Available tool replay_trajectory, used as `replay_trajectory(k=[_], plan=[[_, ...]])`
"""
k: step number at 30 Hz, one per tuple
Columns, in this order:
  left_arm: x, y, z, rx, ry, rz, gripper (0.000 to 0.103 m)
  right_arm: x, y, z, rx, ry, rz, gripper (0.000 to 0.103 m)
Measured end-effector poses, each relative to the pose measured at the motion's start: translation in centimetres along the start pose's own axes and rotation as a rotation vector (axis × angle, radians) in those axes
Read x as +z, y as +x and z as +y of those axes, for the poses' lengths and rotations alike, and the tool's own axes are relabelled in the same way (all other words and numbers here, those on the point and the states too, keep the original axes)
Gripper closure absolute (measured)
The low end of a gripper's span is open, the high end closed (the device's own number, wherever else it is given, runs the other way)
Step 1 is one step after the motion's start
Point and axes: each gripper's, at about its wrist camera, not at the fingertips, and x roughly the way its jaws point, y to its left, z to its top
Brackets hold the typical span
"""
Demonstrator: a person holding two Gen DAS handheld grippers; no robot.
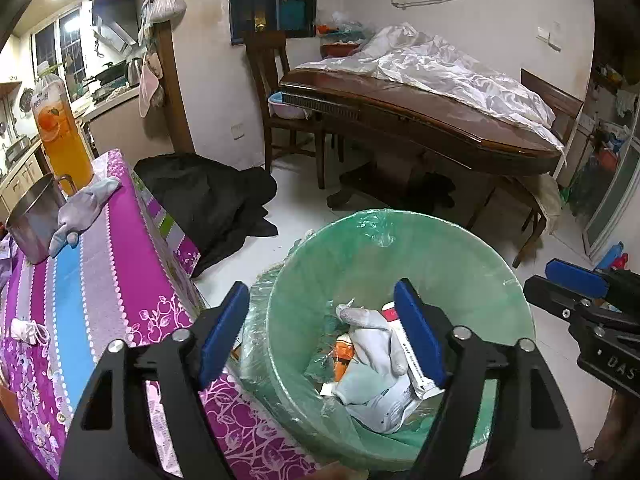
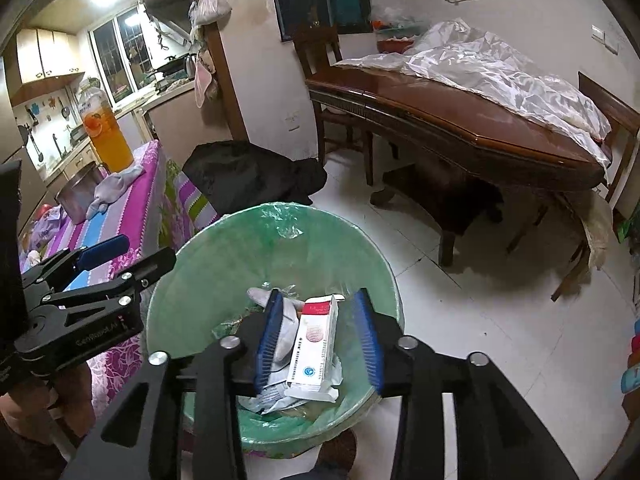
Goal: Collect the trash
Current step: 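Open both tools to drop the box and scrubber into the basin, then move both tools back over the table toward the remaining trash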
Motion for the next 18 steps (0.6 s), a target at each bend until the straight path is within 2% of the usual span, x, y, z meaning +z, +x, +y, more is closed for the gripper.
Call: replay_trajectory(k=[2, 5, 11, 15, 18], plan=[[-0.1, -0.6, 0.1, 0.004, 0.003, -0.020, 0.019, -0.1, -0.8, 0.1, 0.022, 0.016, -0.031, 0.035], [-0.3, -1.9, 0.5, 0.021, 0.008, -0.066, 0.006, -0.5, -2.0, 0.8, 0.039, 0.011, -0.069, 0.025], [-0.8, -4.2, 2.2, 0.029, -0.025, -0.101, 0.006, -1.3, -4.2, 3.6, 0.078, -0.014, -0.131, 0.017], [-1.7, -5.8, 3.9, 0.040, -0.039, -0.118, 0.006, -1.7, -6.9, 6.2, 0.065, -0.070, -0.233, 0.015], [-2.6, -7.1, 5.8, 0.036, -0.046, -0.119, 0.006, -1.7, -8.6, 7.5, 0.088, -0.087, -0.292, 0.011]])
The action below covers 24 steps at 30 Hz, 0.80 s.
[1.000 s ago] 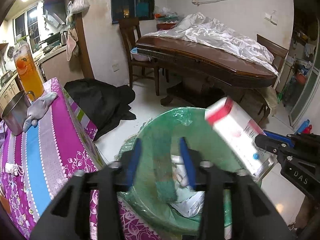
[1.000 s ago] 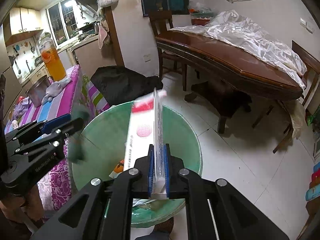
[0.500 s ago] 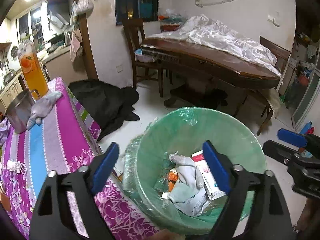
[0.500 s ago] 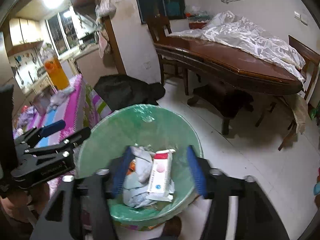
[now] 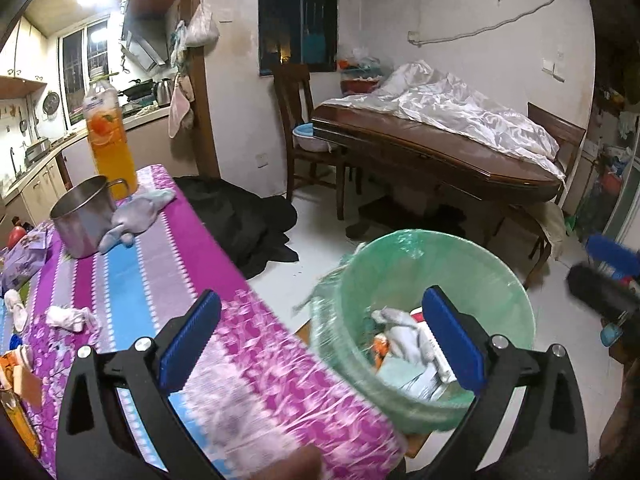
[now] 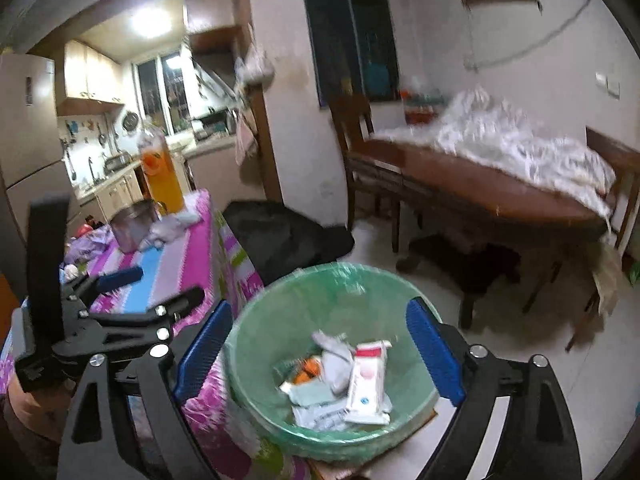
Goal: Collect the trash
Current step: 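Move both tools back over the table toward the remaining trash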
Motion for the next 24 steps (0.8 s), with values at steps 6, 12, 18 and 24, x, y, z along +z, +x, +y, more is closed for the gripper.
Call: replay_trajectory(k=[6, 12, 18, 24], plan=[[-1.2, -3.4, 5.5, -0.060, -0.105, -0.079, 0.006, 0.3, -0.1, 5.2, 0.112, -0.073, -0.013, 0.007], [-3.8, -6.7, 13.3, 0.103, -0.215, -0.060, 0.006, -0.4, 1.0, 11.3, 0.239, -0.150, 0.015, 0.006], [-9.7, -11.6, 23.1, 0.295, -0.376, -0.024, 0.006, -1.5, 2.4, 17.2, 0.349, -0.210, 0.059, 0.006], [-15.9, -15.9, 32.2, 0.396, -0.590, 0.044, 0.006, -2.8, 4.1, 23.1, 0.460, -0.261, 0.111, 0.006]])
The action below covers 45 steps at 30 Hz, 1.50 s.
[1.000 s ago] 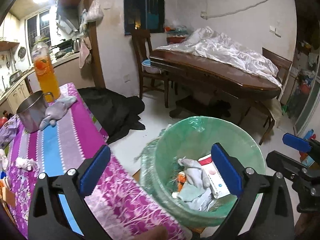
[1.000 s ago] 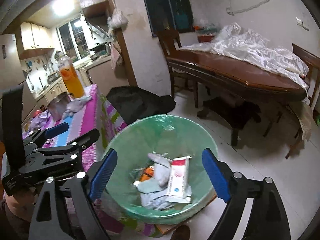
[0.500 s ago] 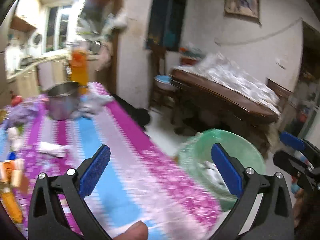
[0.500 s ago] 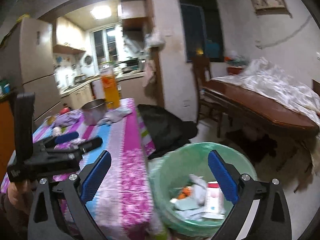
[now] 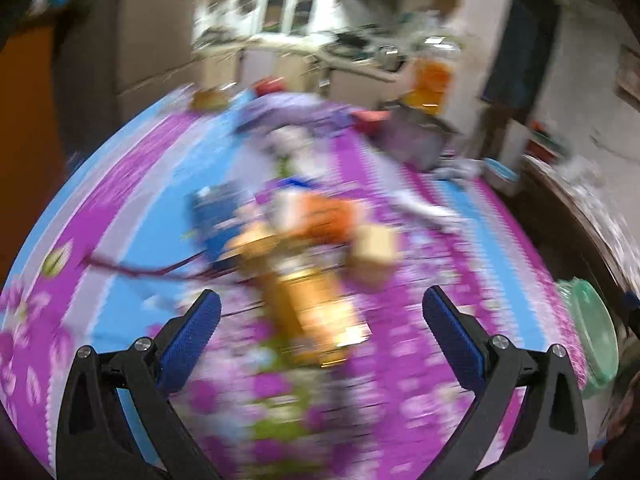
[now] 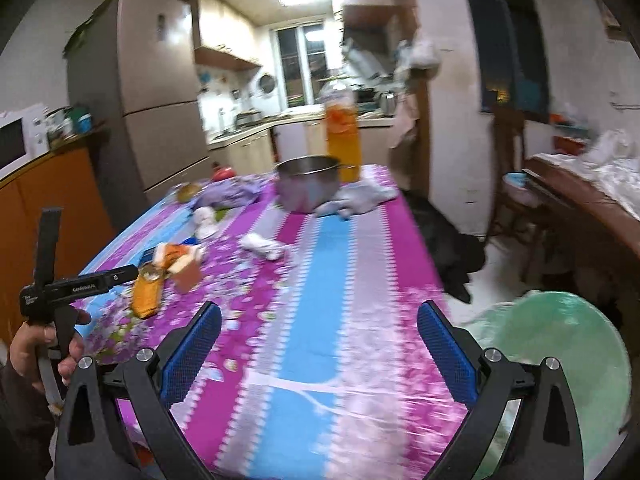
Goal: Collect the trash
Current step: 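Move both tools back over the table toward the remaining trash, then grasp the gold cigarette pack with the left tool while the right tool grasps the white glove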
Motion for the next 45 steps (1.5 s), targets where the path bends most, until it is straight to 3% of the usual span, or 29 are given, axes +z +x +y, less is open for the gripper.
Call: replay_trajectory(k=[3, 9, 11, 15, 18, 20, 25, 27, 29, 35, 41, 43, 45], plan=[[-0.6, 0.9, 1.9, -0.028, -0.032, 0.059, 0.006, 0.1, 2.4, 2.6, 0.053, -0.031, 0.029, 0.006], [0.0, 3.3, 1.1, -0.070, -0.036, 0.106, 0.009, -0.1, 5.4, 5.7, 0.102, -0.072, 0.068, 0.006], [-0.1, 4.1, 1.1, -0.075, -0.046, 0.125, 0.024, -0.2, 6.3, 6.1, 0.111, -0.079, 0.079, 0.006], [-0.5, 4.6, 0.9, -0.057, -0.034, 0.122, 0.036, -0.2, 7.6, 6.1, 0.115, -0.079, 0.099, 0.006], [-0.4, 4.8, 0.9, -0.059, -0.039, 0.118, 0.050, -0.1, 9.2, 6.3, 0.141, -0.069, 0.115, 0.006], [-0.5, 4.9, 0.9, -0.066, -0.041, 0.119, 0.065, 0.1, 10.0, 6.4, 0.159, -0.068, 0.125, 0.006], [-0.5, 4.7, 0.5, -0.117, -0.030, 0.130, 0.084, 1.5, 13.6, 7.2, 0.201, -0.148, 0.163, 0.022], [-0.5, 4.6, 0.5, -0.119, -0.025, 0.125, 0.084, 2.9, 15.9, 6.9, 0.192, -0.189, 0.178, 0.034], [-0.5, 4.7, 0.6, -0.130, -0.026, 0.130, 0.084, 4.3, 18.3, 6.6, 0.178, -0.229, 0.197, 0.039], [-0.3, 5.1, 0.8, -0.151, -0.018, 0.141, 0.084, 7.0, 25.6, 7.7, 0.192, -0.401, 0.320, 0.040], [0.1, 5.5, 0.8, -0.167, 0.004, 0.155, 0.084, 7.7, 31.1, 9.0, 0.188, -0.461, 0.421, 0.040], [0.3, 5.5, 1.0, -0.180, 0.000, 0.163, 0.084, 7.7, 32.0, 9.0, 0.188, -0.454, 0.436, 0.043], [0.3, 5.5, 1.2, -0.191, -0.001, 0.166, 0.084, 7.5, 32.3, 8.9, 0.186, -0.438, 0.436, 0.055]])
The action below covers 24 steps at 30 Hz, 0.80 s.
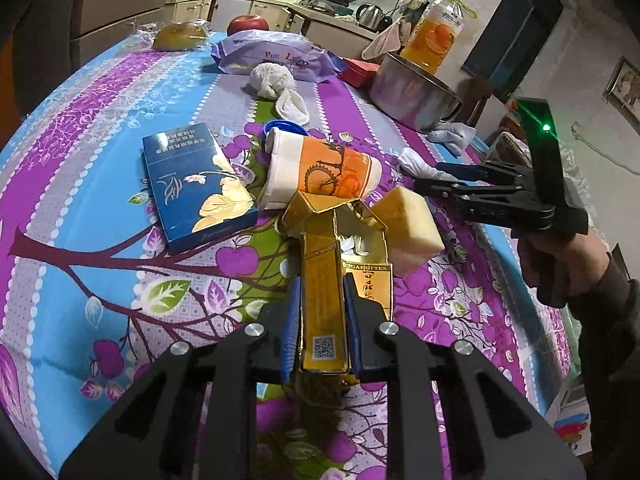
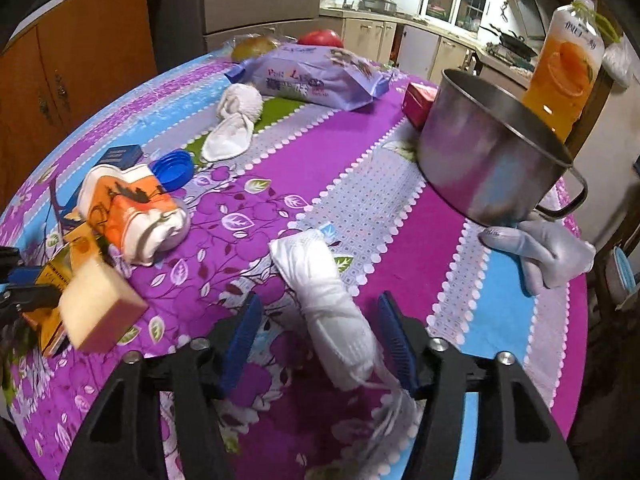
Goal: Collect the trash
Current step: 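Grasp the gold cigarette pack with the left tool while the right tool grasps the white glove, then carry the gold pack and white glove over the green basin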
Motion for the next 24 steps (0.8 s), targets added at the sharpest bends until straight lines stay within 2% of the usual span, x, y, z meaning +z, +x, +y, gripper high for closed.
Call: replay_trajectory(k=[1, 2, 3, 8, 13, 18, 24], plan=[[-0.1, 0.0, 0.0, -0.001, 0.001, -0.001, 0.084, -0.1, -0.1, 0.1, -0.002, 0.009, -0.012, 0.060], [-0.1, -0.1, -0.1, 0.000, 0.006, -0.003, 0.084, -0.3, -0.2, 0.2, -0.012, 0.018, -0.020, 0.073], [-0.1, -0.1, -0.2, 0.002, 0.009, -0.007, 0.084, -0.6, -0.4, 0.3, -0.023, 0.036, -0.031, 0.075], [-0.5, -0.3, -0.4, 0.015, 0.006, -0.037, 0.084, -2.4, -2.1, 1.1, -0.035, 0.127, -0.105, 0.076], [-0.7, -2.2, -0.9, 0.076, 0.021, -0.133, 0.084, -5.1, -6.1, 2.9, -0.047, 0.249, -0.215, 0.076], [-1.0, -4.4, -2.4, 0.169, 0.063, -0.241, 0.084, -7.6, -10.5, 5.1, -0.092, 0.321, -0.326, 0.076], [-0.7, -6.7, -5.4, 0.196, 0.114, -0.340, 0.084, -10.1, -16.2, 7.5, -0.147, 0.368, -0.453, 0.076]])
